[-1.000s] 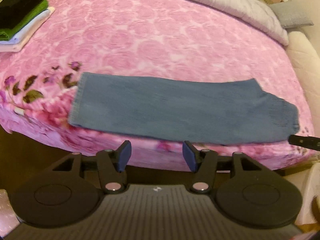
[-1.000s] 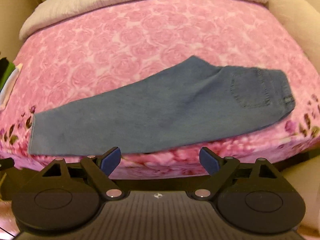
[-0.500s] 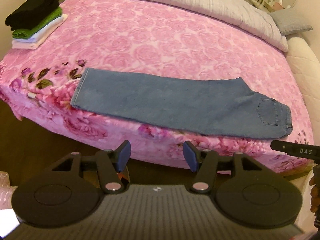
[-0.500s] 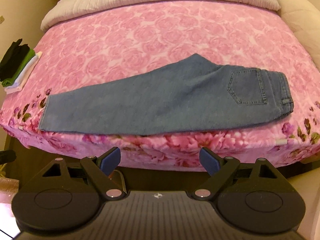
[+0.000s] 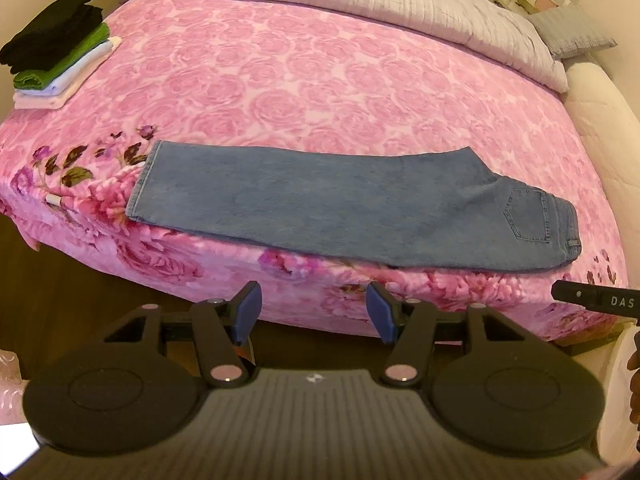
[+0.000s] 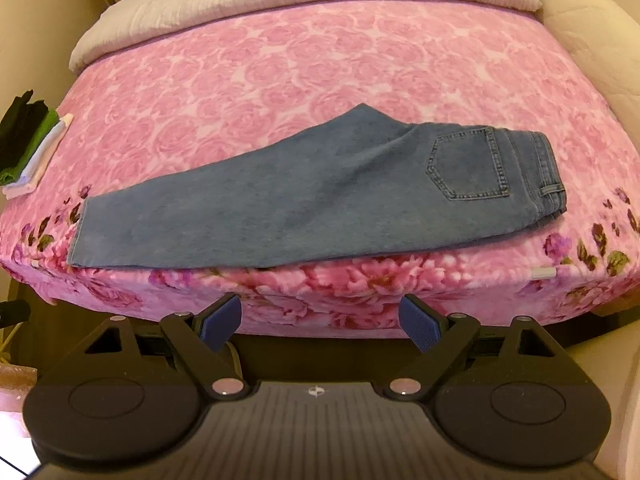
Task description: Fold clothes
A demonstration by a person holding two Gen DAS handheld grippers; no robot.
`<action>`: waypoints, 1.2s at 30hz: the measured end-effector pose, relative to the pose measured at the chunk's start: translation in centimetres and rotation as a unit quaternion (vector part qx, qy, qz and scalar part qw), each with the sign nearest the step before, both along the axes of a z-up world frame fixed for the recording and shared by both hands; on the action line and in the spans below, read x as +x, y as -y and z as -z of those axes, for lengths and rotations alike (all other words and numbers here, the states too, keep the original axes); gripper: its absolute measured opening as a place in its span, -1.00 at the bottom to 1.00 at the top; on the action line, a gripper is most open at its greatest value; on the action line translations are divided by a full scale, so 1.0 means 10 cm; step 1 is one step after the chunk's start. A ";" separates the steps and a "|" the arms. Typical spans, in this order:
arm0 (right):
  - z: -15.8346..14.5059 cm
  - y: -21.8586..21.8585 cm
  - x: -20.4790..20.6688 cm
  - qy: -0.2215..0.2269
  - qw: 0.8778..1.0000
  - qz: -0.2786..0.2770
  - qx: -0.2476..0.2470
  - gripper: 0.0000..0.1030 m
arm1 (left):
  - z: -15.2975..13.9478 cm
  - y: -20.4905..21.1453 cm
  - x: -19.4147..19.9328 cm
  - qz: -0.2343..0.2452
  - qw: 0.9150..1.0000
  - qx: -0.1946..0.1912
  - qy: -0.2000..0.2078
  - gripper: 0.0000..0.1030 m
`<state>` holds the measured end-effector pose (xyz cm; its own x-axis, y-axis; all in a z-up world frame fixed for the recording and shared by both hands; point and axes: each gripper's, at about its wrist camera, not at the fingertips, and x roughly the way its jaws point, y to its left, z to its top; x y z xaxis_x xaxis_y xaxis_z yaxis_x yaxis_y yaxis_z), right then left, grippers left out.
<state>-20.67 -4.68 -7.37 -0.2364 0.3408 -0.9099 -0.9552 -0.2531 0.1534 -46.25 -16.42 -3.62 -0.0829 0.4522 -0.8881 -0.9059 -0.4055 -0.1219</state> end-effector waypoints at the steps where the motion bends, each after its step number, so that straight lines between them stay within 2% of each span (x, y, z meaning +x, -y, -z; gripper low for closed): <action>1: 0.00 -0.01 0.02 -0.001 1.000 0.002 -0.001 0.72 | 0.00 -0.01 0.01 0.001 1.000 0.000 0.000 0.06; 13: 0.05 -0.08 0.17 -0.001 1.000 0.018 -0.007 0.72 | 0.10 -0.12 0.08 0.011 1.000 -0.007 0.006 0.08; 16: 0.12 -0.11 0.17 -0.003 1.000 0.024 -0.013 0.72 | 0.20 -0.08 -0.03 -0.002 1.000 -0.002 0.030 0.08; 19: 0.22 -0.14 0.17 -0.023 0.999 0.037 -0.018 0.72 | 0.44 0.07 -0.36 -0.056 0.992 0.033 0.104 0.08; 21: 0.32 -0.17 0.20 -0.051 0.997 0.053 -0.027 0.72 | 0.64 0.18 -0.62 -0.101 0.982 0.053 0.150 0.05; 26: 0.65 -0.36 0.27 -0.121 0.984 0.119 -0.059 0.72 | 1.22 0.26 -1.25 -0.198 0.953 0.078 0.217 -0.03; 29: 0.90 -0.57 0.26 -0.126 0.977 0.158 -0.072 0.72 | 1.59 0.24 -1.59 -0.250 0.930 0.096 0.251 -0.12; 32: 1.15 -0.82 0.15 -0.120 0.972 0.185 -0.085 0.72 | 2.01 0.15 -1.92 -0.297 0.902 0.126 0.288 -0.25; 33: 1.23 -0.91 0.09 -0.117 0.971 0.188 -0.090 0.72 | 2.13 0.12 -2.01 -0.309 0.893 0.136 0.298 -0.38; 35: 1.36 -1.08 -0.07 -0.106 0.973 0.182 -0.096 0.71 | 2.37 0.04 -2.20 -0.330 0.876 0.153 0.318 -0.49; 36: 1.42 -1.16 -0.16 -0.100 0.974 0.176 -0.098 0.71 | 2.47 0.01 -2.28 -0.338 0.870 0.158 0.322 -0.50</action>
<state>-22.31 6.88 -21.55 -0.3160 0.2567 -0.9134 -0.9234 0.1380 0.3583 -69.07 -16.53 -28.29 0.0434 0.7230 -0.6895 -0.1762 -0.6737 -0.7177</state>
